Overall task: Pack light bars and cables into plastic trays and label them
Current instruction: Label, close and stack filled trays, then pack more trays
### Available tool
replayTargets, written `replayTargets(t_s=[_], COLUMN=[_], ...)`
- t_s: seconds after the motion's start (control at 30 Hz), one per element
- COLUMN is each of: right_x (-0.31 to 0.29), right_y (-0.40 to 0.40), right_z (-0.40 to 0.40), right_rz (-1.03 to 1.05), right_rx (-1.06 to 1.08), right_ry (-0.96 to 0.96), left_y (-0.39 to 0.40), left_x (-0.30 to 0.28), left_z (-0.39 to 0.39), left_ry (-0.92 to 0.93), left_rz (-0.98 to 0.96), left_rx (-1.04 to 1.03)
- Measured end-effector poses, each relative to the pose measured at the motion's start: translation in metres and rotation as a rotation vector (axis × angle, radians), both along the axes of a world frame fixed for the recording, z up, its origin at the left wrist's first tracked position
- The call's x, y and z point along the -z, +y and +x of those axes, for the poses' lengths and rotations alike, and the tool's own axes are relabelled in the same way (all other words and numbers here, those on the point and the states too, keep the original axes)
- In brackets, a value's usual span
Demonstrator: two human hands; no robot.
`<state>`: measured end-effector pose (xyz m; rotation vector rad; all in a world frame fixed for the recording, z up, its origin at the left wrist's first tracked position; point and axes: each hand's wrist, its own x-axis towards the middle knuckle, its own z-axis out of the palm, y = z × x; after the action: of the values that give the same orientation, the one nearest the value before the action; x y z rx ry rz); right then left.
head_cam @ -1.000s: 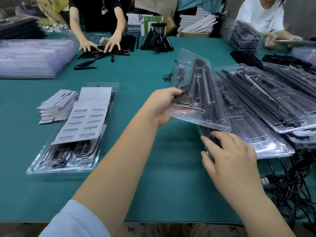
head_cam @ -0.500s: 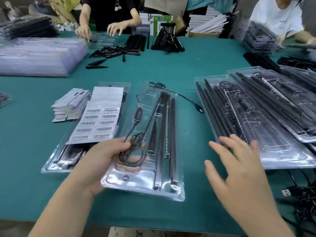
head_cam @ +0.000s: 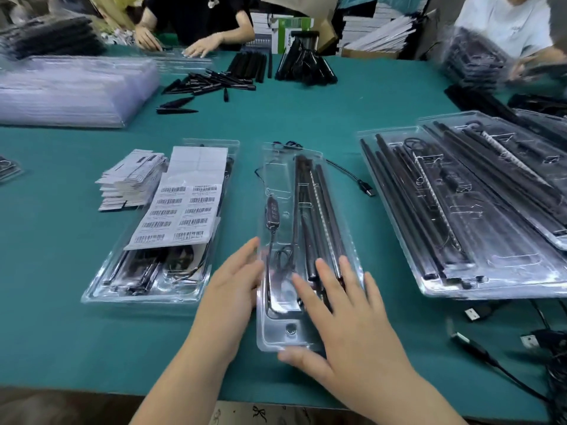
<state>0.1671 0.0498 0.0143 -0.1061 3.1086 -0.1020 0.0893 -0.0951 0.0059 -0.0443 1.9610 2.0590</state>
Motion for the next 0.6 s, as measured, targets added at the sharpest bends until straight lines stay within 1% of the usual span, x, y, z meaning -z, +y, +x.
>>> replayTargets(t_s=[0.07, 0.23, 0.3, 0.37, 0.43, 0.53, 0.6], right_x=[0.003, 0.002, -0.003, 0.000, 0.004, -0.001, -0.005], right_y=[-0.001, -0.003, -0.006, -0.007, -0.004, 0.009, 0.016], right_z=[0.000, 0.001, 0.000, -0.001, -0.001, -0.003, -0.007], right_rz=[0.000, -0.052, -0.112, -0.207, -0.323, -0.587, -0.583], right_rx=[0.022, 0.050, 0.047, 0.039, -0.009, -0.123, -0.228], right_ry=[0.043, 0.051, 0.039, 0.027, 0.038, 0.050, 0.175], left_y=[-0.002, -0.008, -0.009, -0.008, -0.011, -0.023, -0.033], left_x=[-0.003, -0.003, -0.004, -0.002, -0.004, -0.020, -0.033], left_z=[-0.001, 0.000, 0.002, 0.004, 0.002, -0.011, -0.021], left_ry=[-0.080, -0.166, -0.198, -0.133, -0.059, -0.044, -0.071], left_rz=[0.214, 0.419, 0.426, 0.337, 0.258, 0.256, 0.289], left_rx=[0.070, 0.219, 0.300, 0.414, 0.405, 0.356, 0.321])
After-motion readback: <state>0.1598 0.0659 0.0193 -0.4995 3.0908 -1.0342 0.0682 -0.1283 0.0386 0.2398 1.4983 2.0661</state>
